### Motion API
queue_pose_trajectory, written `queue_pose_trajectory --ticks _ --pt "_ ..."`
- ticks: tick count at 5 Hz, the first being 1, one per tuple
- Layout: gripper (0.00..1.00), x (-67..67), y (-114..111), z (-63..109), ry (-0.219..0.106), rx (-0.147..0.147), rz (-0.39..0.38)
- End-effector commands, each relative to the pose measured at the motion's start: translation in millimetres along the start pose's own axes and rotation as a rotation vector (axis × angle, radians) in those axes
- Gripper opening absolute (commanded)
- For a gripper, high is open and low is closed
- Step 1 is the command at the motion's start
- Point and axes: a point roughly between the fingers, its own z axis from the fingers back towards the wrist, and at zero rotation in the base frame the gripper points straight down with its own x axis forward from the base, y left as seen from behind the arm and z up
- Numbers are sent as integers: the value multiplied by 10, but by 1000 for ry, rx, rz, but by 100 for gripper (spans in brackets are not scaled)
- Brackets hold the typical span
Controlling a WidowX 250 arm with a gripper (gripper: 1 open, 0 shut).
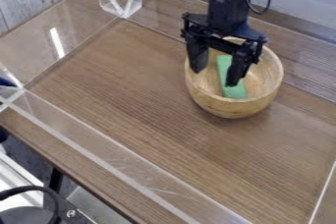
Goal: Remove the green block from inside the brown bowl and put it on the table
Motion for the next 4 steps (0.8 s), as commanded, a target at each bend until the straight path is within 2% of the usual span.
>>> queue_pose_trajectory --ticks 1,2,4 --pt "100 105 28 40 -24 12 -4" --pt "100 137 66 121 -32 18 0" --pt "100 117 80 85 -53 39 35"
